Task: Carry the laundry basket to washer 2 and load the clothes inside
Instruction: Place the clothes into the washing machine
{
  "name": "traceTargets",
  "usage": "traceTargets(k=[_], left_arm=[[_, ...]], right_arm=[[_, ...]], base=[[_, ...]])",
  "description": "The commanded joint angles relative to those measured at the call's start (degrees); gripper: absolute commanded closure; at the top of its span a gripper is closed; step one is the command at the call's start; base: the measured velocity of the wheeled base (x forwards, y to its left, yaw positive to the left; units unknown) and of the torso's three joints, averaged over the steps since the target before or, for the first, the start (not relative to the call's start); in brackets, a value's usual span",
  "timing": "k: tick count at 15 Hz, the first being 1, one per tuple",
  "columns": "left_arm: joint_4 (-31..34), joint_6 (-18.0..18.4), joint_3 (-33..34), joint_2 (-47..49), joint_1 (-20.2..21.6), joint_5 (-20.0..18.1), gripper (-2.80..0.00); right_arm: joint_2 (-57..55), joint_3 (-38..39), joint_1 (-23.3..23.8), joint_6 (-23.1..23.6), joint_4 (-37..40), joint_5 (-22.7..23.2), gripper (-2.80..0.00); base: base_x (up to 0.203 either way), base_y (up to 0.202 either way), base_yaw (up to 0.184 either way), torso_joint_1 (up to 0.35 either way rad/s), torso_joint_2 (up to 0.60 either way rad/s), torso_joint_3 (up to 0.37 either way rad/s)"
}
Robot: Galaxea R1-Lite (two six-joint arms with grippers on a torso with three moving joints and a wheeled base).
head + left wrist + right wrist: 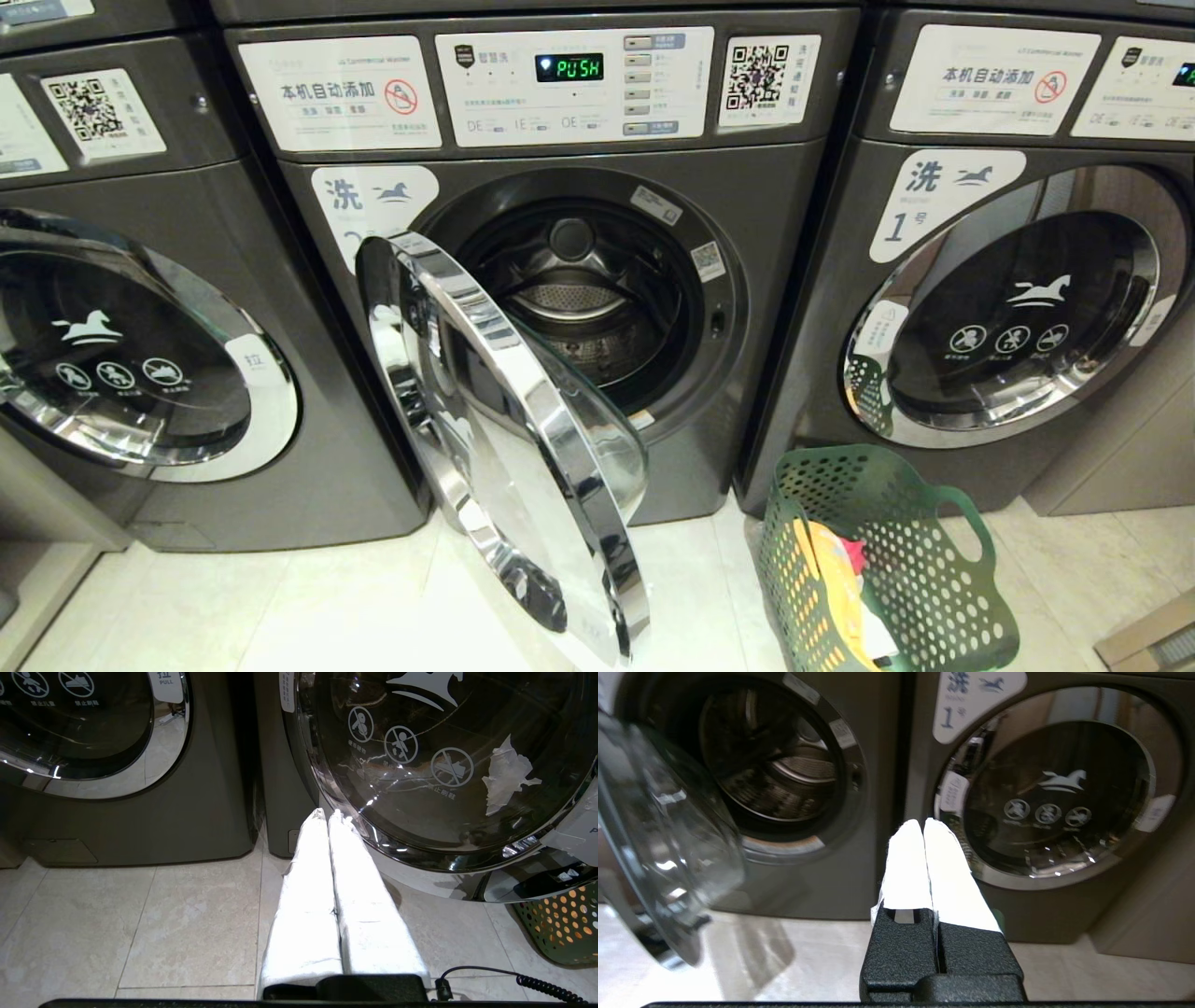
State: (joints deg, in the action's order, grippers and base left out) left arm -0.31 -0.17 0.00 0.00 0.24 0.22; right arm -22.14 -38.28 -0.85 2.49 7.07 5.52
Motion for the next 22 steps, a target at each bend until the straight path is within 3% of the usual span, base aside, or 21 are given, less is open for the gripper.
traceTargets(k=[1, 4, 8, 12, 22], left_arm=[[0.0, 0.0, 0.0, 0.1, 0.0, 0.0, 0.0], [-0.1, 0.1, 0.0, 0.1, 0.0, 0.0, 0.0], [0.0, 0.0, 0.0, 0.1, 0.0, 0.0, 0.0], [0.0, -0.1, 0.0, 0.1, 0.0, 0.0, 0.0], [0.0, -0.1, 0.0, 0.1, 0.0, 0.0, 0.0]], right_arm=[[-19.0, -9.5, -0.3, -1.4, 0.4, 1.7, 0.0], [-39.1, -18.9, -4.1, 0.3, 0.0, 9.9, 0.0], [-57.2, -23.2, -23.9, 10.0, -5.5, 15.5, 0.0], [-70.0, -24.8, -34.9, 12.2, -17.7, 16.5, 0.0], [-85.7, -35.5, -46.7, 12.2, -24.3, 16.4, 0.0]], base=[[0.0, 0.0, 0.0, 0.0, 0.0, 0.0], [0.0, 0.0, 0.0, 0.0, 0.0, 0.0], [0.0, 0.0, 0.0, 0.0, 0.0, 0.0], [0.0, 0.0, 0.0, 0.0, 0.0, 0.0], [0.0, 0.0, 0.0, 0.0, 0.0, 0.0]])
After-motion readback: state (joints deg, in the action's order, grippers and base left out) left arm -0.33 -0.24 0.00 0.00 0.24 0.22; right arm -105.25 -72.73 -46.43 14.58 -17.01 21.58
